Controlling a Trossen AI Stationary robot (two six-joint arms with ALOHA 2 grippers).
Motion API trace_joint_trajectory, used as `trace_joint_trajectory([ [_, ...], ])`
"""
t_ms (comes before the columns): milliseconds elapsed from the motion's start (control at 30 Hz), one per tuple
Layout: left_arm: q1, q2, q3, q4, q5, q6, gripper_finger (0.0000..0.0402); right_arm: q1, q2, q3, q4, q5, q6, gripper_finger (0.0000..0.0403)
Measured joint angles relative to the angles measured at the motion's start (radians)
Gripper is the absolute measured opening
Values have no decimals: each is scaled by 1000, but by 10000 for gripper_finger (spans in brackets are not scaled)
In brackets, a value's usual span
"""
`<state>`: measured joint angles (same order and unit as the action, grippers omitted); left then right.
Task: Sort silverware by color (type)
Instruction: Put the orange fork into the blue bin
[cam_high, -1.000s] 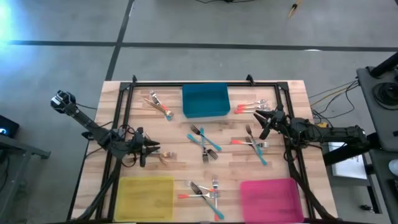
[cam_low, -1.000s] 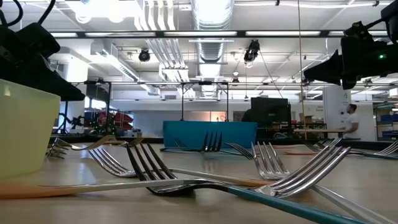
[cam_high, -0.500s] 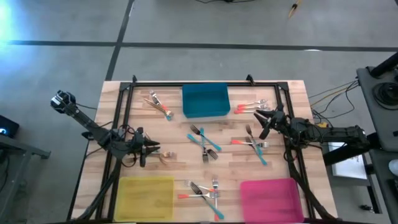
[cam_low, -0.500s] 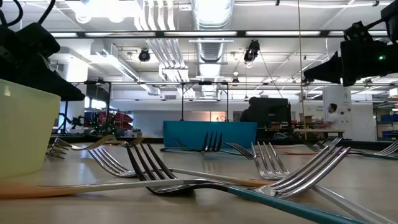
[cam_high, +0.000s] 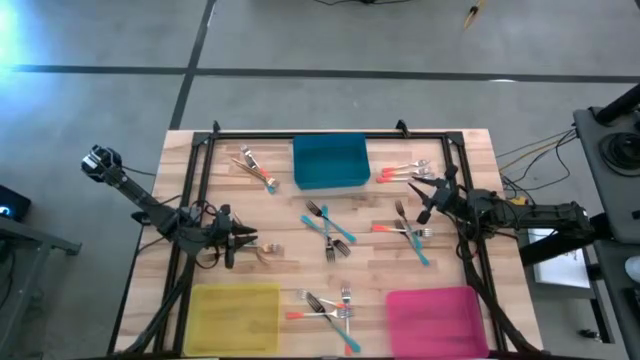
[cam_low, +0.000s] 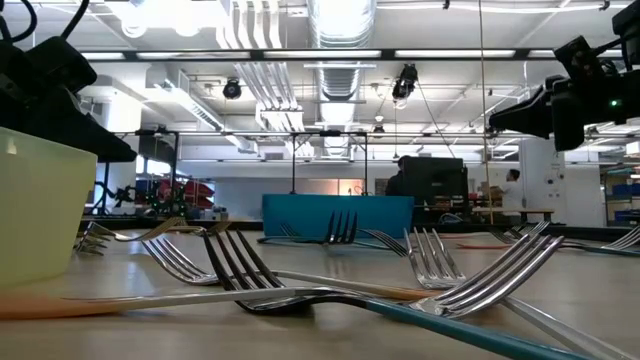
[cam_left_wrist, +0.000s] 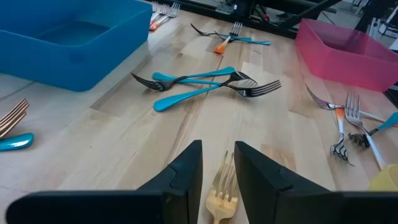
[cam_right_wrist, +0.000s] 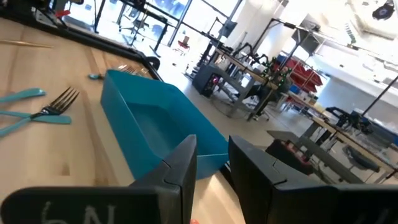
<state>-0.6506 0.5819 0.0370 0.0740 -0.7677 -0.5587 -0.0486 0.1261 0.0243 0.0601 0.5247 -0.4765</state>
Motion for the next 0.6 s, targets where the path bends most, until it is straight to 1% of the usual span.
trace_joint_trajectory([
  [133, 0, 0, 0, 0, 0, 0, 77, 0, 0, 0, 4, -16, 13, 86],
  [267, 0, 0, 0, 0, 0, 0, 77, 0, 2, 0, 34, -107, 31, 86],
  [333, 0, 0, 0, 0, 0, 0, 77, 0, 2, 0, 67, -139, 103, 86],
  [467, 0, 0, 0, 0, 0, 0, 77, -4, 2, 0, 118, -133, 297, 86],
  [600, 0, 0, 0, 0, 0, 0, 77, -4, 2, 0, 144, -132, 526, 86],
])
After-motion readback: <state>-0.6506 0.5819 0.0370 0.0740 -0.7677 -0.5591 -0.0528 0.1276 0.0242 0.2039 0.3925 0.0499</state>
